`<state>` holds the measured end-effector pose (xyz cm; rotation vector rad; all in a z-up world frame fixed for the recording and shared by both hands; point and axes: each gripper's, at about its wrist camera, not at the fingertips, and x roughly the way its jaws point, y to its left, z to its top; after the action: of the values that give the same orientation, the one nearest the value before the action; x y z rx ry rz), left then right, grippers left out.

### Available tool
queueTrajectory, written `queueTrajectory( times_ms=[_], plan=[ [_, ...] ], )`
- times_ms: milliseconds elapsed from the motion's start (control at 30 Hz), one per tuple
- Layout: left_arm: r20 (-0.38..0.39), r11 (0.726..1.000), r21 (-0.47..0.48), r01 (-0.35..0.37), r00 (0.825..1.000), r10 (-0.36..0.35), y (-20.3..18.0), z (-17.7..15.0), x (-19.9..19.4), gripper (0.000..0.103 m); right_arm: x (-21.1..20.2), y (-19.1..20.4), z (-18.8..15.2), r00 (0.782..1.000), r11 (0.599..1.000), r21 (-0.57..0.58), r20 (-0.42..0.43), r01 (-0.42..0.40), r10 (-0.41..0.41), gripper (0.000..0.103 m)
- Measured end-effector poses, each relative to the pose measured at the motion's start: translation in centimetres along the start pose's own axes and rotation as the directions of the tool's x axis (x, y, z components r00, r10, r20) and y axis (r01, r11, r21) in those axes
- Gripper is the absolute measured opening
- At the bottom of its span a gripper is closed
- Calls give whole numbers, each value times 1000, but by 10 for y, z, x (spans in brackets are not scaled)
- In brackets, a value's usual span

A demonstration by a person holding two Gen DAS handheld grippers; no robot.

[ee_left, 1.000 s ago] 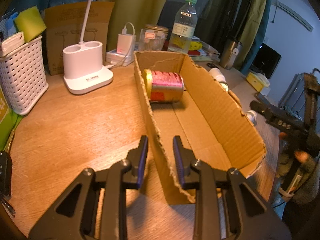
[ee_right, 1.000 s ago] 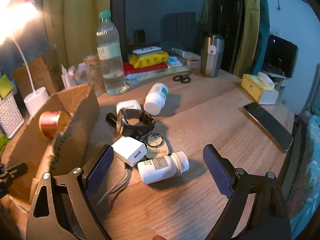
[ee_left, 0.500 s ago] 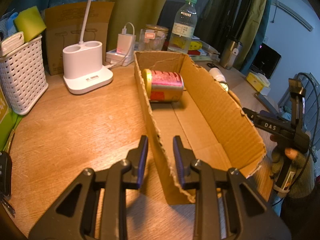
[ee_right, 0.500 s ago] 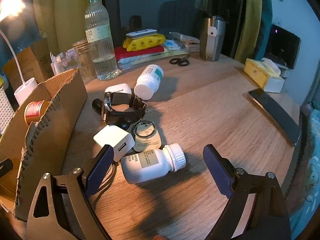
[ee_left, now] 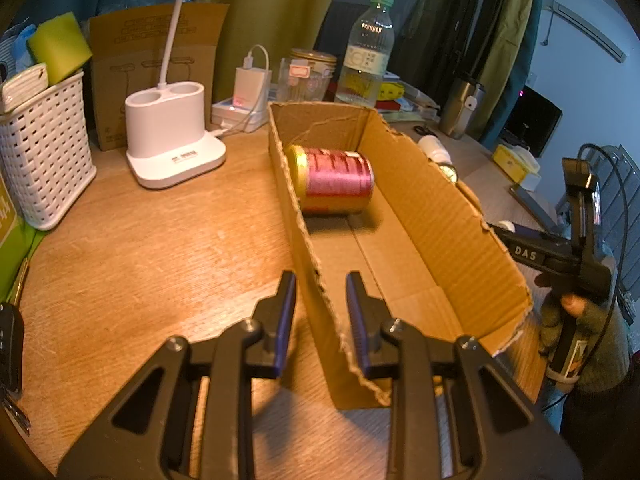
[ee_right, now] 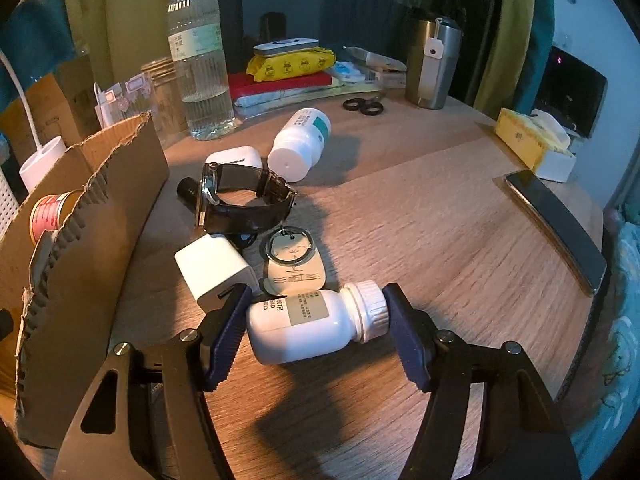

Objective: Organize rigid objects
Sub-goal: 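Lift the white pill bottle with the right tool over the box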

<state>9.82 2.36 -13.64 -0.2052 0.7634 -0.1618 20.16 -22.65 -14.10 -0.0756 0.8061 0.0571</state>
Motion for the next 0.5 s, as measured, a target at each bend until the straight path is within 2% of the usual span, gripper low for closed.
queueTrajectory(
  times_ms=[500],
  plan=[
    [0,1000,0,0,1000,0,0,0,0,27,-24,3,-1,998,1000,11,60,-20,19,70]
  ],
)
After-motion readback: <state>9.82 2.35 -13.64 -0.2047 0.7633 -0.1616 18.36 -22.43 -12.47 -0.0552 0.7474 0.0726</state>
